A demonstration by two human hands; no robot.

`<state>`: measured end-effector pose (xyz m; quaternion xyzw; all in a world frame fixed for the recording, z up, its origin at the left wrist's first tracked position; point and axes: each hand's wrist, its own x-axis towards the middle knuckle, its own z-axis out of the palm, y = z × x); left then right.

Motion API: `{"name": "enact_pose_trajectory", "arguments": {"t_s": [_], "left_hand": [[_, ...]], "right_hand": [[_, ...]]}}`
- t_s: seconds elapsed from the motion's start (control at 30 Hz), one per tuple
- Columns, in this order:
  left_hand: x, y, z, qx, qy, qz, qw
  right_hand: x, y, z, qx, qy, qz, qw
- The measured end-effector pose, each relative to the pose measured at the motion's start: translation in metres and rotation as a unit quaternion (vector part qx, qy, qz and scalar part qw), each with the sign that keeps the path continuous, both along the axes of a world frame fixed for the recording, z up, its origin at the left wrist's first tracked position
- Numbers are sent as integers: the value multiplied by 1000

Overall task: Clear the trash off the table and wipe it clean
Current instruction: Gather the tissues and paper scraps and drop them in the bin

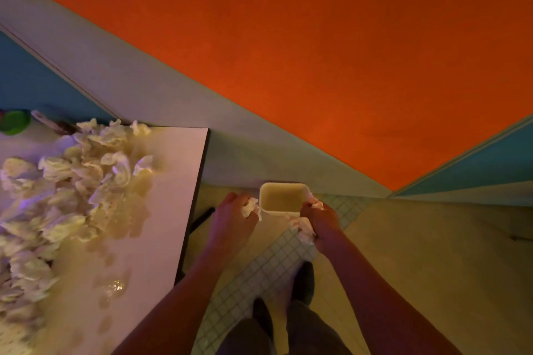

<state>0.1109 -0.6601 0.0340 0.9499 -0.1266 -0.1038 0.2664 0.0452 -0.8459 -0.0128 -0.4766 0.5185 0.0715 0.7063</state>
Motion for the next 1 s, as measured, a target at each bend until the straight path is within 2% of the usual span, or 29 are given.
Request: {"name": "enact_pose_trajectory", "arguments": {"t_s": [0.33, 0.43, 0.57, 0.67, 0.8, 1.0], "left_hand": [[34, -38, -41, -1, 8, -4, 1000], [45, -45, -76, 8, 13, -17, 1000], [65, -51, -126, 0, 27, -13, 1000], [74, -51, -155, 6, 44, 6, 999], [70, -43, -165, -2, 62, 3, 998], [81, -43, -196, -2, 76, 18, 997]], "right_hand": [[54, -40, -40, -92, 25, 95, 991], [66, -48, -72, -117, 59, 68, 989], [78, -55, -115, -134, 80, 89, 984], [73, -62, -155, -115, 109, 62, 985], [54, -55, -179, -82, 133, 60, 986], [67, -49, -188, -144, 126, 88, 978]]}}
